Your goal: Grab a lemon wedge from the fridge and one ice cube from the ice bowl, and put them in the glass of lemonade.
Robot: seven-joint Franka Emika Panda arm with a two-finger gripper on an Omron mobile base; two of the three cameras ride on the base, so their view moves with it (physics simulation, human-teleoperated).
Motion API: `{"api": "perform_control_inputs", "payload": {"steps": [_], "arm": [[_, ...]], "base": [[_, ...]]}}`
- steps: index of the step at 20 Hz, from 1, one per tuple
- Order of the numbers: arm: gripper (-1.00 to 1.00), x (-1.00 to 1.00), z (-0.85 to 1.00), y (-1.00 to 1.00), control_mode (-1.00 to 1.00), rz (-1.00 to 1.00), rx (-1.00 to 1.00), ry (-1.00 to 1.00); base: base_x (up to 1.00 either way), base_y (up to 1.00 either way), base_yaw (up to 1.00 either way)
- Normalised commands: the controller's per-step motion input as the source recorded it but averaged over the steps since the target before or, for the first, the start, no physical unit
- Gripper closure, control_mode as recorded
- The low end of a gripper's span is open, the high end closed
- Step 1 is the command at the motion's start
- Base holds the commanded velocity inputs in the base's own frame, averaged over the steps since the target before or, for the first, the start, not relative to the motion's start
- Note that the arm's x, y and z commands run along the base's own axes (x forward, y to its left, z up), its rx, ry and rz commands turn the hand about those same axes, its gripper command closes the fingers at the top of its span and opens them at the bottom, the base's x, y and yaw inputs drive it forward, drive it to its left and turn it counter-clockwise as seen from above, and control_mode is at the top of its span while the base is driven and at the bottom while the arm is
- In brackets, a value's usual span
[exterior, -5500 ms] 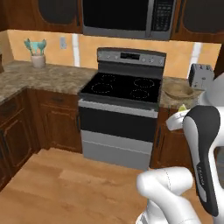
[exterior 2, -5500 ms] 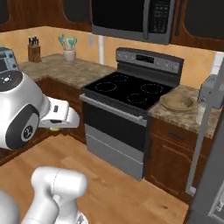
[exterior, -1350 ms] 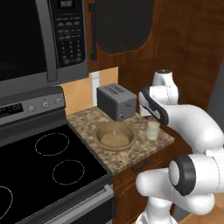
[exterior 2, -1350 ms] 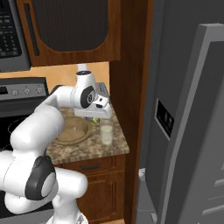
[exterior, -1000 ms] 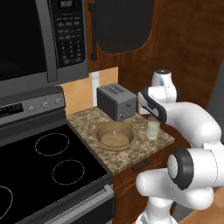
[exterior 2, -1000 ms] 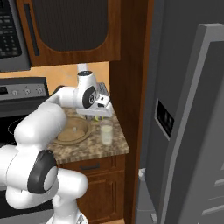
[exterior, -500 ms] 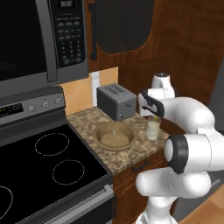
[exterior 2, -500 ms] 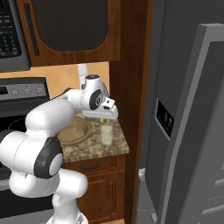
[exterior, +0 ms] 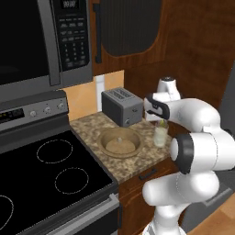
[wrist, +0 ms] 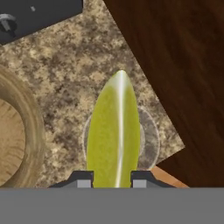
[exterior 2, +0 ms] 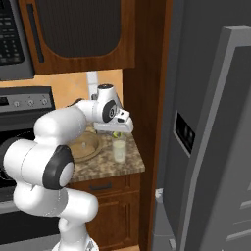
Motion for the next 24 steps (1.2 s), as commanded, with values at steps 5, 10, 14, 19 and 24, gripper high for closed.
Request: {"api": "perform_control_inputs", "payload": {"steps": [5,10,14,19,24], "arm": [[1.0,-0.05,-0.29,-0.05,-1.0,0.0,0.02,-0.02],[1.0,-0.15,0.0,0.0,-1.0,0.0,0.01,-0.1],[1.0,0.11,0.0,-0.05,-1.0,0.0,0.0,0.0],[1.0,0.04,0.0,0.0,-1.0,0.0,0.0,0.0],[-1.0,0.0,0.0,0.0,-1.0,0.0,0.0,0.0]], "base": [[0.0,0.0,0.0],[0.0,0.0,0.0],[0.0,0.0,0.0],[0.0,0.0,0.0],[0.0,0.0,0.0]]}}
